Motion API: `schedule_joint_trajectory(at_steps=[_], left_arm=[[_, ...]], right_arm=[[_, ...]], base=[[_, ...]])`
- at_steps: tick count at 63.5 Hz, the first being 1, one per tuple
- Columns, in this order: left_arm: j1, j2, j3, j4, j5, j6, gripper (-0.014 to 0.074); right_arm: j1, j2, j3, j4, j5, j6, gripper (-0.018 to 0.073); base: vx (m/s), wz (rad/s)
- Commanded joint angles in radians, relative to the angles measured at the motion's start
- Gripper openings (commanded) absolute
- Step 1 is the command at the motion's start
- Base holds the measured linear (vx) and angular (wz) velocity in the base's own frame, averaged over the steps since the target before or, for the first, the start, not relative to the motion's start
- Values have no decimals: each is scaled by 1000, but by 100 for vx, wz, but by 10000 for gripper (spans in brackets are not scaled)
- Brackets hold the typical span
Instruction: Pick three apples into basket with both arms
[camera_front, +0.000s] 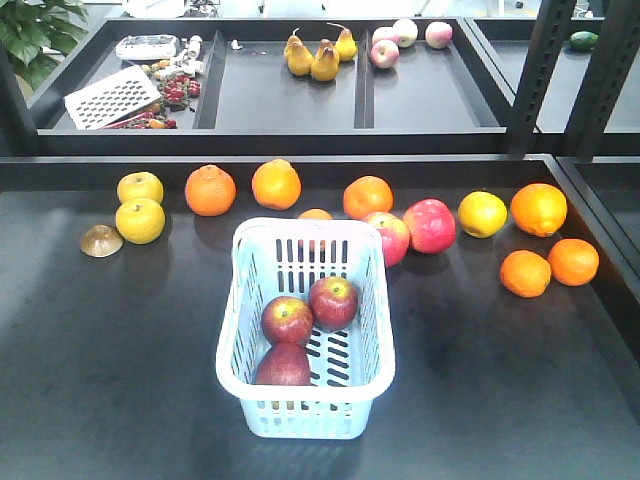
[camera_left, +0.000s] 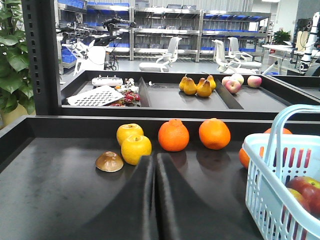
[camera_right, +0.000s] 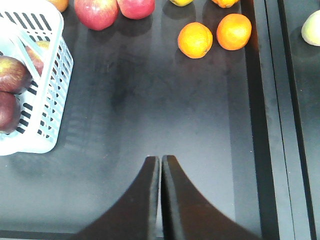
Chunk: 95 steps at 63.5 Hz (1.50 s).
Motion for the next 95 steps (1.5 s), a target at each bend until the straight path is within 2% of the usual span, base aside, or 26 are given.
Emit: schedule_joint_trajectory(at_steps=[1, 16, 26, 34, 47, 59, 68, 77, 88, 95], left_arm=[[1, -17, 7, -9, -66, -7, -6], [1, -17, 7, -9, -65, -7, -6], [1, -17, 7, -9, -64, -7, -6], [1, -17, 7, -9, -64, -7, -6], [1, -17, 7, -9, -64, -7, -6], [1, -17, 7, -9, -64, -7, -6], [1, -17, 7, -9, -64, -7, -6], [1, -17, 7, -9, -64, -7, -6], [1, -16, 7, -9, -64, -7, -6], [1, -16, 7, -9, -64, -7, -6]], right_arm=[[-5, -11, -26, 0, -54, -11, -9], [-4, -16, -16, -20, -57, -11, -9], [-4, -98, 87, -62, -105, -11, -9], [-4, -216, 259, -81, -269, -7, -9], [-4, -461, 577, -80, -612, -7, -9], [-4, -687, 846, -75, -838, 8, -9], [-4, -842, 1023, -75, -931, 77, -9], [-4, -957, 1146, -75, -984, 92, -9], [-4, -997, 1230, -75, -1105, 117, -9], [-4, -997, 1229, -75, -1127, 124, -9]], base=[[0, 0], [0, 0], [0, 0], [0, 0], [0, 0], [0, 0], [0, 0], [0, 0], [0, 0], [0, 0]])
